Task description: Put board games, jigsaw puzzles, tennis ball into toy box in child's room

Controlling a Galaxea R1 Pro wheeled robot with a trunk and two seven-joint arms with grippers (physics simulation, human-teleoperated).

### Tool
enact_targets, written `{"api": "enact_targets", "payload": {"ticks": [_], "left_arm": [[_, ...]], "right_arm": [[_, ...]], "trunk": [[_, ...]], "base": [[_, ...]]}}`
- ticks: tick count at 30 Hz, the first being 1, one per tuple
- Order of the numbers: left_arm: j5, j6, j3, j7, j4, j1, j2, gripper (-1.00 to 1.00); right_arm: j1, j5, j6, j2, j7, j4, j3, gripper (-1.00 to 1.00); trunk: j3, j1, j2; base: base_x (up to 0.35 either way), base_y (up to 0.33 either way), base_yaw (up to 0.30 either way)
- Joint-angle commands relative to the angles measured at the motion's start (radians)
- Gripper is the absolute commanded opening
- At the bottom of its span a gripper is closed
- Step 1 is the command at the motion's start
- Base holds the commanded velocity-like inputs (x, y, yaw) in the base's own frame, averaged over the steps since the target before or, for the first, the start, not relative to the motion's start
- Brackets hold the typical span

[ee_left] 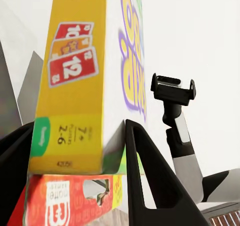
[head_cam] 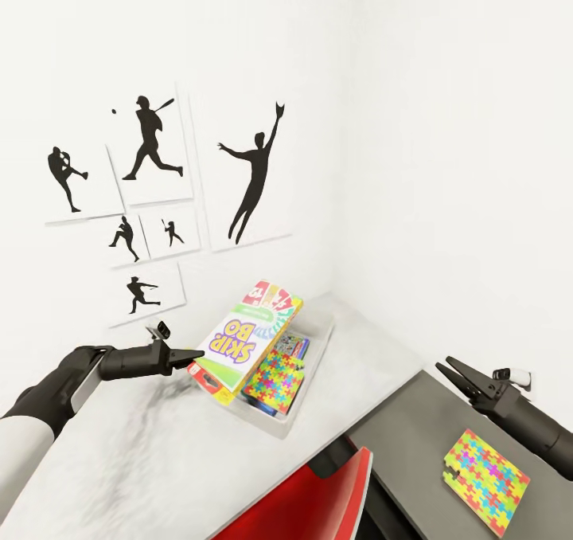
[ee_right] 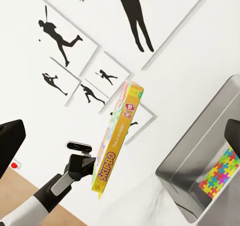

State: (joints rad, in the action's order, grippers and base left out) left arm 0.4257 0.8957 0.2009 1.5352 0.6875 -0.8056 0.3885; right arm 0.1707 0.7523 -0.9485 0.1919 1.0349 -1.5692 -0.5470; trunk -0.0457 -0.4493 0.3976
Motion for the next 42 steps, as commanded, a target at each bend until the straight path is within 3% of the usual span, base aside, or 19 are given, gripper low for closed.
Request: {"api": "enact_targets", "payload": {"ticks": [1, 9, 11, 14, 17, 22, 25, 27, 30, 33, 42], "left_arm": [[0.004, 0.01, 0.005, 0.003, 0.0, -0.001, 0.001, -1.0], [0.003, 0.015, 0.0, -0.004, -0.001, -0.002, -0.007, -1.0], [0.003, 0.022, 0.0, -0.011, 0.0, -0.01, -0.016, -1.0], [0.001, 0.051, 0.001, -0.032, -0.001, -0.058, -0.059, -1.0], [0.001, 0.106, 0.001, -0.128, -0.001, -0.124, -0.11, -1.0], [0.008, 0.128, -0.001, -0.291, -0.009, -0.191, -0.175, -1.0], [0.009, 0.132, -0.001, -0.43, -0.021, -0.22, -0.237, -1.0], [0.011, 0.132, -0.004, -0.531, -0.047, -0.24, -0.257, -1.0], [0.013, 0.126, -0.018, -0.62, -0.095, -0.257, -0.267, -1.0], [0.012, 0.117, -0.031, -0.656, -0.12, -0.262, -0.27, -1.0], [0.005, 0.032, -0.034, -0.673, -0.181, -0.265, -0.27, -1.0]], "right_arm": [[0.001, 0.0, -0.004, 0.0, 0.002, 0.0, -0.001, 1.0], [0.001, 0.001, -0.004, 0.001, 0.002, 0.0, -0.002, 1.0], [0.001, 0.001, -0.004, 0.001, 0.002, 0.0, -0.002, 1.0], [0.001, 0.001, -0.004, 0.001, 0.002, 0.0, -0.002, 1.0], [0.001, 0.0, -0.004, 0.002, 0.001, 0.0, -0.003, 1.0], [0.001, 0.001, -0.004, 0.008, 0.004, 0.0, -0.004, 1.0], [0.001, 0.003, -0.006, 0.012, 0.009, 0.001, -0.021, 1.0], [0.001, 0.005, -0.009, 0.014, 0.009, 0.001, -0.049, 1.0], [-0.001, 0.008, -0.014, 0.016, 0.009, 0.001, -0.076, 1.0], [-0.002, 0.008, -0.015, 0.016, 0.008, 0.001, -0.089, 1.0], [-0.003, 0.009, -0.018, 0.019, 0.008, 0.001, -0.097, 1.0]], "trunk": [[-0.002, -0.001, 0.002], [-0.002, -0.001, 0.002], [-0.002, -0.001, 0.002], [-0.002, -0.001, 0.002], [-0.002, -0.001, 0.002], [-0.002, -0.001, 0.002], [-0.002, -0.001, 0.002], [-0.002, -0.001, 0.002], [-0.002, -0.001, 0.002], [-0.002, -0.001, 0.002], [-0.002, -0.001, 0.002]], "base": [[0.0, 0.0, 0.0], [0.0, 0.0, 0.0], [0.0, 0.0, 0.0], [0.0, 0.0, 0.0], [0.0, 0.0, 0.0], [0.0, 0.0, 0.0], [0.0, 0.0, 0.0], [0.0, 0.0, 0.0], [0.0, 0.0, 0.0], [0.0, 0.0, 0.0], [0.0, 0.0, 0.0]]}}
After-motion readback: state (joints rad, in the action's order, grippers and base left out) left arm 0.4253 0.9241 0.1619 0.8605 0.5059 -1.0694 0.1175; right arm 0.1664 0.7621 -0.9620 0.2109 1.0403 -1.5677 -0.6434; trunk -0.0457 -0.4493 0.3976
